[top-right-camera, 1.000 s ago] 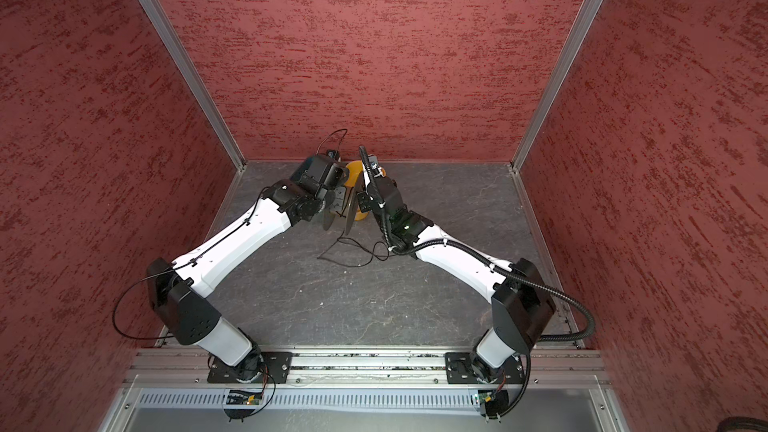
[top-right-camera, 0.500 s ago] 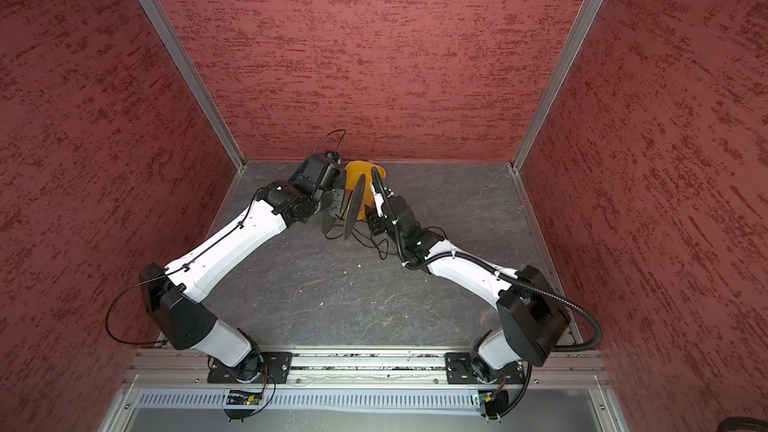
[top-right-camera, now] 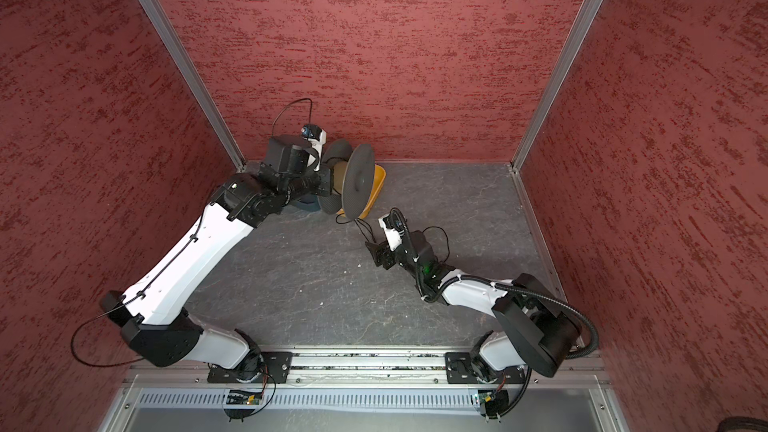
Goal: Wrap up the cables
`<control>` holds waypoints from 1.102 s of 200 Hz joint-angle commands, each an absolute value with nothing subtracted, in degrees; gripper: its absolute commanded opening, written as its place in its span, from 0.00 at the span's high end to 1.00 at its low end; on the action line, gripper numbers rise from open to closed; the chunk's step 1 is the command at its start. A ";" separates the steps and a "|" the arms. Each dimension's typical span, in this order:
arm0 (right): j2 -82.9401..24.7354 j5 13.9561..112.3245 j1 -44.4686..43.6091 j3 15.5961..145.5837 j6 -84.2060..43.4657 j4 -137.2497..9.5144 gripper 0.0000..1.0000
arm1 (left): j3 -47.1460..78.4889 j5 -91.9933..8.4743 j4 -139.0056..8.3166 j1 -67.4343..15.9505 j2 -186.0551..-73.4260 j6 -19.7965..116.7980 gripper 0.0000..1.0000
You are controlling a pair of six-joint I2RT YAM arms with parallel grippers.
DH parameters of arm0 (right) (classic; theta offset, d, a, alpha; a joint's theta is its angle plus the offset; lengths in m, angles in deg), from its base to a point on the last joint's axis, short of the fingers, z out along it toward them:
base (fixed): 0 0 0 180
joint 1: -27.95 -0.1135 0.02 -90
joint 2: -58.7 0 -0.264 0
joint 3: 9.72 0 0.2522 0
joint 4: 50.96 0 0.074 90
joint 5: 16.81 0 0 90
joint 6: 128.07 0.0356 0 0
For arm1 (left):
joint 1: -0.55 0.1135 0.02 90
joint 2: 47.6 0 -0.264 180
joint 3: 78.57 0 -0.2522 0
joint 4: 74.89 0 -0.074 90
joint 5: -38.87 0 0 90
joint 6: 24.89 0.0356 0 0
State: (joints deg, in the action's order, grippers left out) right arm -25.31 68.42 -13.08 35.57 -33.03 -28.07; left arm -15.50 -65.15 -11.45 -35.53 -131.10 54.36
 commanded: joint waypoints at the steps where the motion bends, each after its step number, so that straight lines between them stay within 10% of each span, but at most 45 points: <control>1: -28.98 63.72 -12.67 34.93 -35.99 -15.36 0.19 | -18.49 -62.85 -14.46 -35.84 -128.58 52.94 1.00; 220: -55.68 62.61 -11.16 55.16 -30.15 -2.67 0.31 | -20.89 -58.34 -13.55 -35.97 -124.93 50.53 1.00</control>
